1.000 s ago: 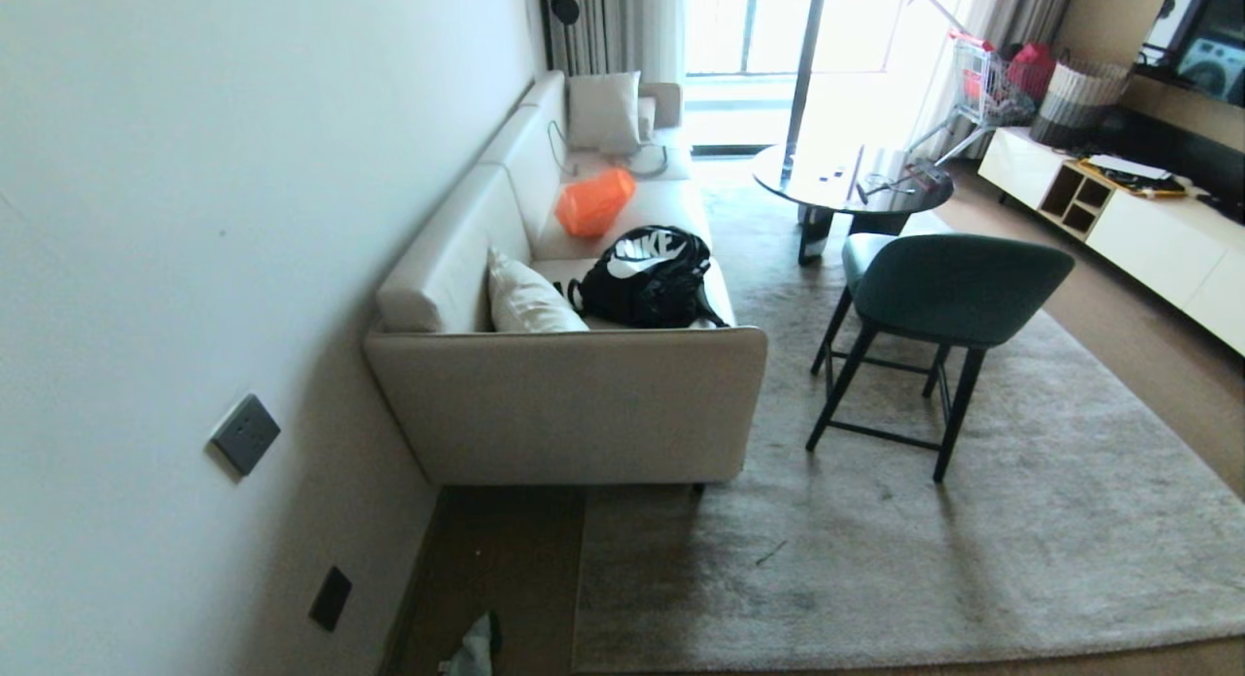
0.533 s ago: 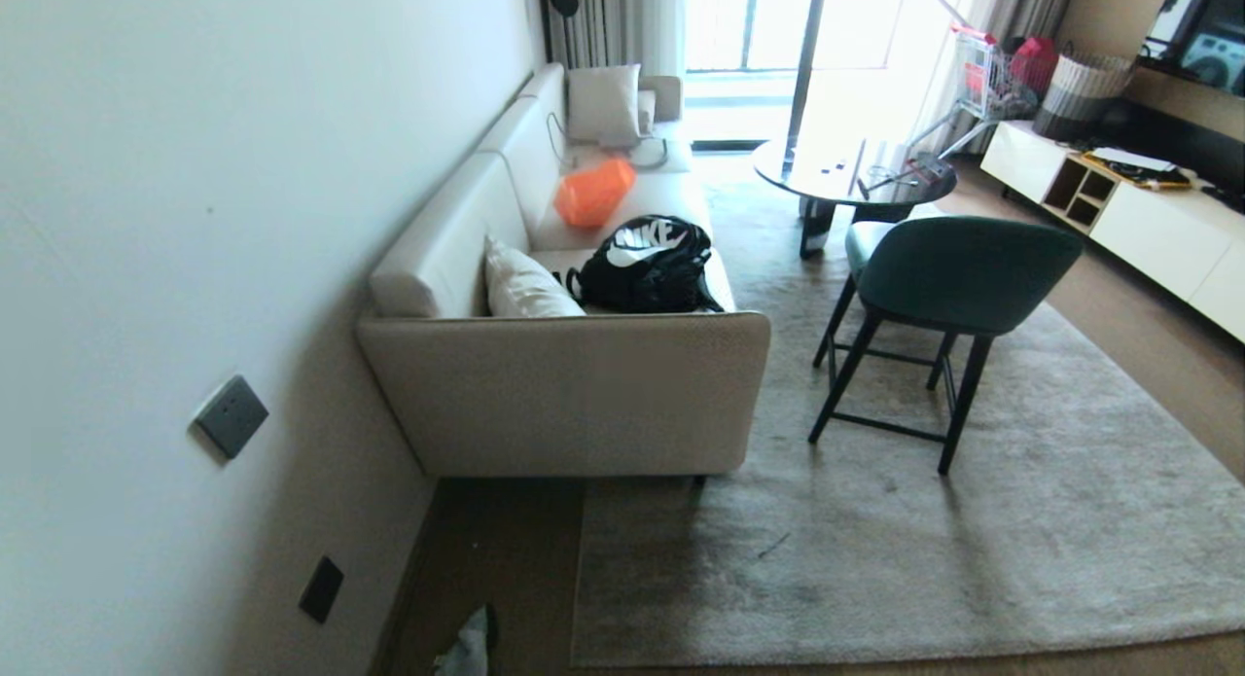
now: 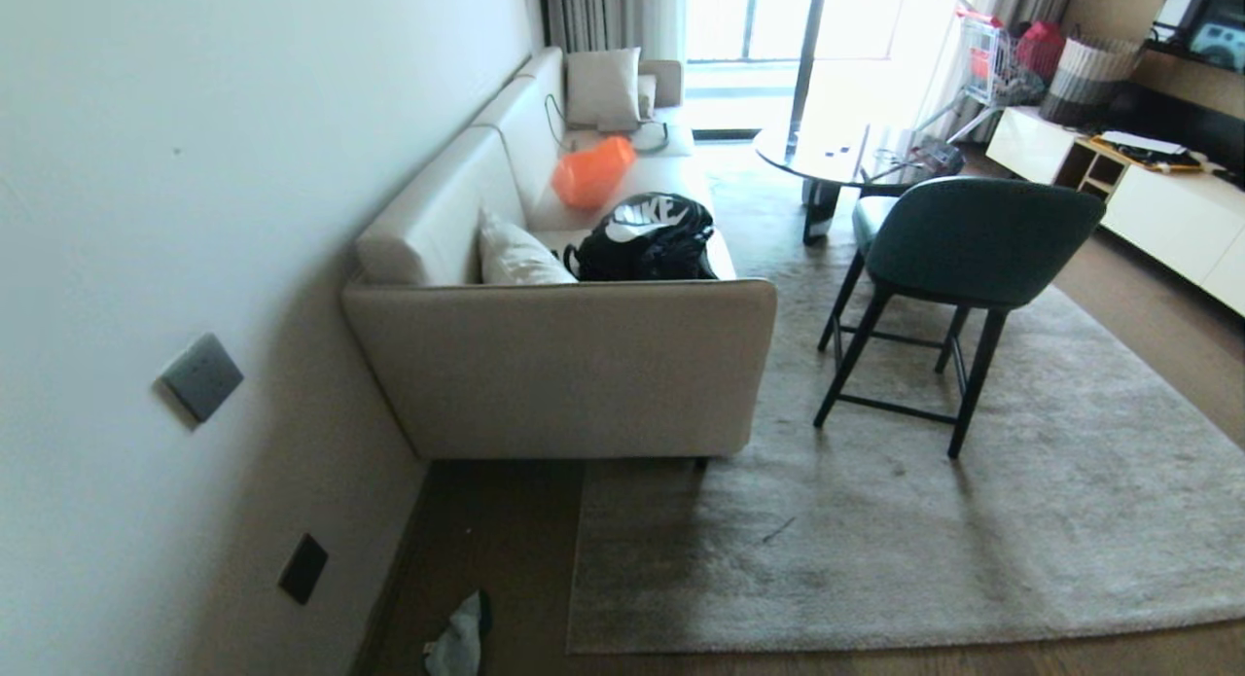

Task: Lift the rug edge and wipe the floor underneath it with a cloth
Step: Pick up the rag

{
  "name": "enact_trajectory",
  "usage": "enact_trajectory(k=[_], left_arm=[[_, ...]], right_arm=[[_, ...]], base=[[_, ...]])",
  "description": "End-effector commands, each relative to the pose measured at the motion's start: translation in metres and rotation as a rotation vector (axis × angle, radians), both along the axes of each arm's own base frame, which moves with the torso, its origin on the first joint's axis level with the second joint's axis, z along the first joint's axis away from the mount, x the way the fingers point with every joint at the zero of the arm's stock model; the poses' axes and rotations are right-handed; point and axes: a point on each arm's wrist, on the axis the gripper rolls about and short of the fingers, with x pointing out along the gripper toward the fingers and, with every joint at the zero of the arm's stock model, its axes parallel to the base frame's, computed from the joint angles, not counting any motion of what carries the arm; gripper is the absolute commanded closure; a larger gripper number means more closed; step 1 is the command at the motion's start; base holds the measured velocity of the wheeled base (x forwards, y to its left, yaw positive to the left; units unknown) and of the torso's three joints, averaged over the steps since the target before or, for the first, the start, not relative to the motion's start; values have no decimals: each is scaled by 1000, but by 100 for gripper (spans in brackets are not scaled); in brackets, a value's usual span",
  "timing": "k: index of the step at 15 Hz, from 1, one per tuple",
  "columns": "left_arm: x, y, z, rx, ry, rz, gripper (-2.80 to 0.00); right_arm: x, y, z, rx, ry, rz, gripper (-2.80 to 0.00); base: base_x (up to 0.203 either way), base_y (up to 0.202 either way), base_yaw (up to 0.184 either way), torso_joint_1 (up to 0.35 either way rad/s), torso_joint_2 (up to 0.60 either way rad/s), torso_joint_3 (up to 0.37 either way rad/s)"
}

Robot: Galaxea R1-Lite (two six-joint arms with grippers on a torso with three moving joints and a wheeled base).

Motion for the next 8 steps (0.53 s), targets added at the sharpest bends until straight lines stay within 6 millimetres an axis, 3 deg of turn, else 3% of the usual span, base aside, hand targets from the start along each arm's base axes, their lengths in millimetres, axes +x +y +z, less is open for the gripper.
enact_trajectory(k=[1,8], left_arm=[[0,0,0,-1,0,1,0],[0,0,0,-1,0,1,0]], right_arm=[[0,0,0,0,1,1,0],[0,0,0,0,1,-1,0]], base=[[0,0,0,-157,522,373],[0,0,0,-117,487,368]])
